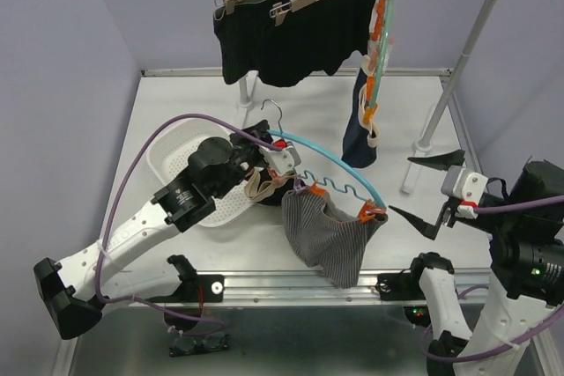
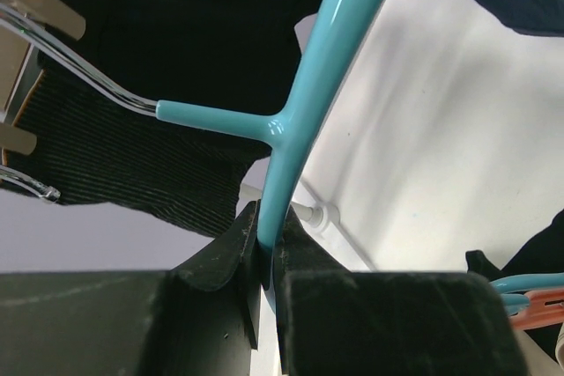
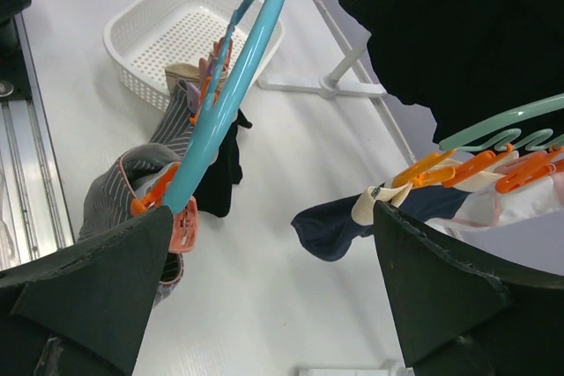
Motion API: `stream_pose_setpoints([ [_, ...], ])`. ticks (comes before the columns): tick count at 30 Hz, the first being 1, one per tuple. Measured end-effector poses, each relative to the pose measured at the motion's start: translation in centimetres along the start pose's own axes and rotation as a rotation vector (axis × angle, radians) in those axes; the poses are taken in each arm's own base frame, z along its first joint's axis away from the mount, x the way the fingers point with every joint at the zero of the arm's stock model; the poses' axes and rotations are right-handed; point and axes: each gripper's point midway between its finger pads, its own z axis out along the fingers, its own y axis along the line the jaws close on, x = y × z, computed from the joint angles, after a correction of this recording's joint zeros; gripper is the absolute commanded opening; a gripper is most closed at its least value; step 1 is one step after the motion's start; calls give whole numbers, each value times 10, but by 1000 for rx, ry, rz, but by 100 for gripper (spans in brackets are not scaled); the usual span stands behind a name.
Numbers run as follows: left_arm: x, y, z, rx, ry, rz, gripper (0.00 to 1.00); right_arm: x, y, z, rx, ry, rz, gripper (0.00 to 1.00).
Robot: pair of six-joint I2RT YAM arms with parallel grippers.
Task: Remove the underwear clipped to the hanger
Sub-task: Remove the underwear from the hanger.
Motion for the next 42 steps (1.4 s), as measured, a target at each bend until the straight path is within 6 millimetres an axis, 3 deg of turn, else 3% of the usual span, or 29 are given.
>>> stream_pose_setpoints([
  [8,-7,-6,10,33,-28,19,0,17,5,2,-7,19,45,100],
  [11,-7,-4,16,35,-8,9,0,25,3,1,14,51,96,96],
  [17,-3,-4,32,32,80,-125,0,39,-3,-4,102,132,254,95],
  [22,-10,-5,39,12,157,-256,0,38,-4,-4,135,132,372,93],
  [26,-28,-20,39,22,200,-333,0,33,-11,-4,176,112,430,91],
  [29,-34,-30,37,33,233,-376,0,31,-21,-5,235,107,462,85],
  [34,-29,-41,31,38,309,-442,0,33,-59,-15,444,114,517,73],
  [42,-28,-48,33,45,378,-485,0,36,-101,-18,596,72,629,71],
])
